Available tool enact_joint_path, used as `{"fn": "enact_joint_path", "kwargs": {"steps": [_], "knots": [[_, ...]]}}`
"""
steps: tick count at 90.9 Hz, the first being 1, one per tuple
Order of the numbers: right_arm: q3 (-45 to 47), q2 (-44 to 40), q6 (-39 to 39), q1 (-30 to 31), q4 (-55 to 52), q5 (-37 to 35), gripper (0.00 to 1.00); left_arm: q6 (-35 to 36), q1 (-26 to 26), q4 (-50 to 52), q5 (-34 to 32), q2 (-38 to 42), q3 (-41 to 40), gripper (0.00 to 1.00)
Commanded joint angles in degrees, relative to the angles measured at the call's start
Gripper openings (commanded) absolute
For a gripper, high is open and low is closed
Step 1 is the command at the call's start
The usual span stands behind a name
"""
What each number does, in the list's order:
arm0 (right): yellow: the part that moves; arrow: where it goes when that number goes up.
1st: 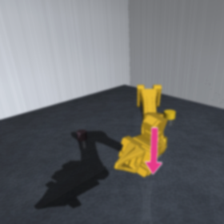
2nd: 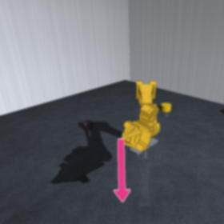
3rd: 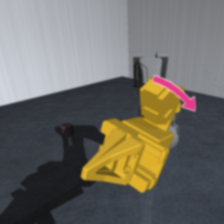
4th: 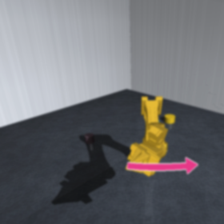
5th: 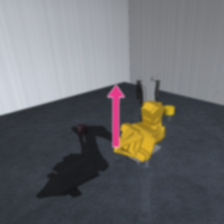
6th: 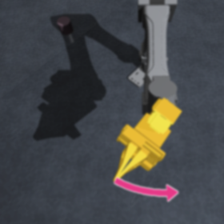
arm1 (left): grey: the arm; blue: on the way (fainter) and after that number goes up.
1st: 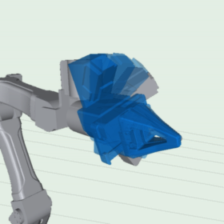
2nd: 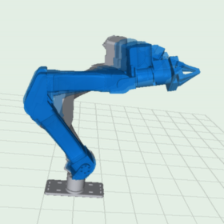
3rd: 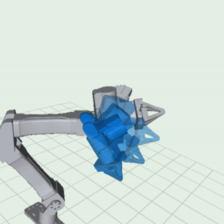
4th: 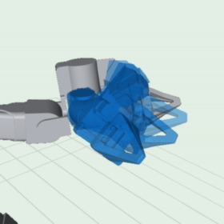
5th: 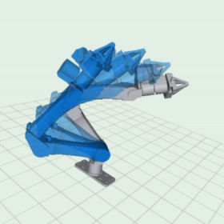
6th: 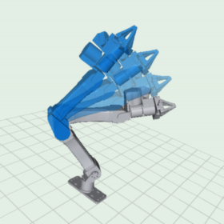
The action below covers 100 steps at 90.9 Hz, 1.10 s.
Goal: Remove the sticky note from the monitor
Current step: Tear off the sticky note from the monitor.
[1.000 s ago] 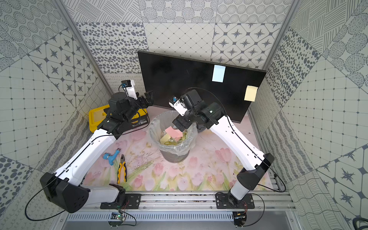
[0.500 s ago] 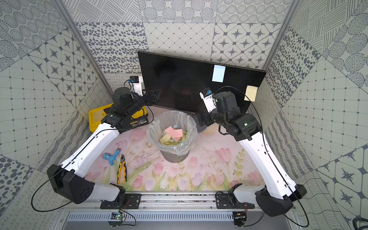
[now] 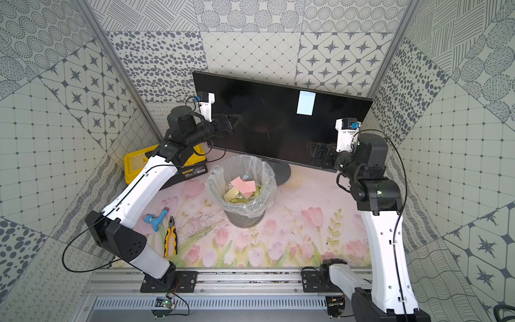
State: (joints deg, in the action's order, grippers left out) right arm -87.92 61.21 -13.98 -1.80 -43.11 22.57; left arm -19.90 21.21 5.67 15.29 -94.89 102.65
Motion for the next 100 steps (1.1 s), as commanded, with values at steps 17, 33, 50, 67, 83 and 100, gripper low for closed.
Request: {"fn": "enact_joint_path", "kwargs": {"steps": [17, 33, 50, 67, 83, 100], "knots": [[10.3, 0.8, -37.3, -14.0, 36.9, 24.3, 0.83, -1.3, 4.6, 5.8, 9.3, -8.1, 11.6, 0.99], [10.2, 4.6, -44.6, -14.0, 40.8, 24.3, 0.78, -4.4, 5.8, 5.8, 11.8, -11.3, 13.6, 0.99], [10.4, 5.3, -45.9, -13.4, 42.4, 22.0, 0.73, -6.0, 6.3, 4.8, 12.2, -13.4, 14.0, 0.99], [9.6, 6.8, -44.6, -9.9, 42.2, 17.3, 0.62, -6.5, 6.3, 5.0, 12.2, -15.3, 15.8, 0.99], [6.5, 9.6, -39.8, -4.8, 40.2, 11.8, 0.55, -5.3, 6.3, 4.8, 11.1, -15.9, 16.4, 0.99], [2.3, 13.6, -37.1, -0.6, 40.2, 9.4, 0.54, -4.9, 6.3, 4.6, 10.7, -16.1, 16.6, 0.99]]}}
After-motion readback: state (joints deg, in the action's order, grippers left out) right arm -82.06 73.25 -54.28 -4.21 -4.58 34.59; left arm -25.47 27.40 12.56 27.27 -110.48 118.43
